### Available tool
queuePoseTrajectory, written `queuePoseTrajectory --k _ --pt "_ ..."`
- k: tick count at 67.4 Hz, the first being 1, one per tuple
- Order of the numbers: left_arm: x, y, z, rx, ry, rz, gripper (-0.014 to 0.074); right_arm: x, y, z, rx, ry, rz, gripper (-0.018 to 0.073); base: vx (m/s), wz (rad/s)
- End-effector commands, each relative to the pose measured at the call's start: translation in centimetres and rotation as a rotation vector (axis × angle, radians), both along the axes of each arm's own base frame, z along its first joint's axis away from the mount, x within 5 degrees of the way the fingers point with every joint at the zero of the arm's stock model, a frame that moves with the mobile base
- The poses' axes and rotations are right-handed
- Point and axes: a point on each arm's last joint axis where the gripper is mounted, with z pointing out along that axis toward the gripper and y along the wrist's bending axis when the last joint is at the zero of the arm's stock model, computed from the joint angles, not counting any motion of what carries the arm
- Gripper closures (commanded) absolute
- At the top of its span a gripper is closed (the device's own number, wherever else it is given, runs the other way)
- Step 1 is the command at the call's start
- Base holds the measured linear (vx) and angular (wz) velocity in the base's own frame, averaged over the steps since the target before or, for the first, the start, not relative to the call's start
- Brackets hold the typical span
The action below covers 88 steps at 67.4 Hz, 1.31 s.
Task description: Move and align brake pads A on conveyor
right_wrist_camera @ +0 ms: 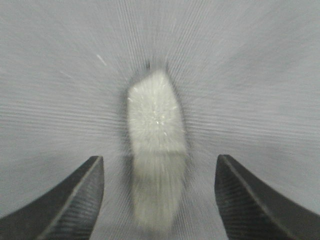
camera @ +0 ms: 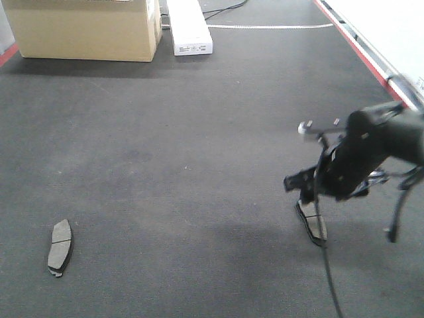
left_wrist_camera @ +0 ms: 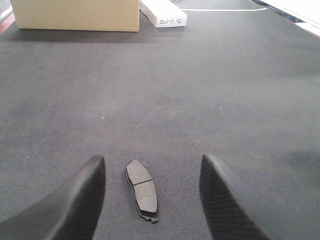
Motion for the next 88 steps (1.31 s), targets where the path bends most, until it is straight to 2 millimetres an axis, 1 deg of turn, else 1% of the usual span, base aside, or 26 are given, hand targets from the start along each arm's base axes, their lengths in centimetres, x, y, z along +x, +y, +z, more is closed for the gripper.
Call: queuePoseTrajectory --k 1,10,11,15,16,28,35,40,51,59,68,77,83,88 --pt "0.2 -0.1 1.4 -0.015 -0.082 -0.004 0.0202 -1.9 -0.6 5.9 0.027 -0.197 0.006 0.0097 0.0 0.0" --pt "0.2 -0.1 1.4 -0.015 -0.082 -0.004 0.0202 -5.2 -1.4 9.1 0.037 -0.335 0.018 0.011 0.0 0.0" --pt "0.2 -0.1 1.4 -0.015 -0.082 -0.004 0.0202 -5.7 -1.5 9.7 0.04 -0.358 0.018 0.011 0.0 0.0" --pt "0.2 -0.1 1.4 -0.015 -0.082 -0.004 0.0202 -7.1 -1.8 10.6 0.046 -0.4 0.021 0.011 0.0 0.0" --pt "0.2 -0.1 1.4 -0.015 -0.082 -0.004 0.0202 -7.7 -1.9 11.2 0.049 -0.419 0.021 0.011 0.0 0.0" --pt "0.2 -0.1 1.4 -0.015 -0.082 -0.004 0.0202 -12.5 -3.0 13.6 0.071 -0.536 0.025 0.011 0.0 0.0" --pt "0.2 -0.1 1.4 -0.015 -0.082 -0.004 0.0202 -15.2 -3.5 14.0 0.081 -0.621 0.038 0.011 0.0 0.0" --pt "0.2 -0.1 1.4 -0.015 -0.082 -0.004 0.0202 -17.0 -3.8 13.8 0.094 -0.687 0.044 0.011 0.0 0.0" --pt "0.2 -0.1 1.4 -0.015 -0.082 -0.004 0.0202 -20.9 -4.6 12.7 0.127 -0.828 0.052 0.011 0.0 0.0" --pt "0.2 -0.1 1.4 -0.015 -0.082 -0.004 0.0202 -23.9 -5.1 11.6 0.152 -0.931 0.056 0.011 0.0 0.0" --pt "0.2 -0.1 1.4 -0.015 -0.082 -0.004 0.0202 -26.6 -5.7 10.2 0.17 -1.024 0.058 0.011 0.0 0.0" --pt "0.2 -0.1 1.4 -0.015 -0.082 -0.004 0.0202 -28.3 -6.0 9.4 0.183 -1.106 0.061 0.011 0.0 0.0" --pt "0.2 -0.1 1.4 -0.015 -0.082 -0.004 0.0202 -28.9 -6.1 9.4 0.187 -1.133 0.061 0.011 0.0 0.0" --pt "0.2 -0.1 1.4 -0.015 -0.082 -0.004 0.0202 -29.0 -6.1 9.4 0.189 -1.139 0.06 0.011 0.0 0.0"
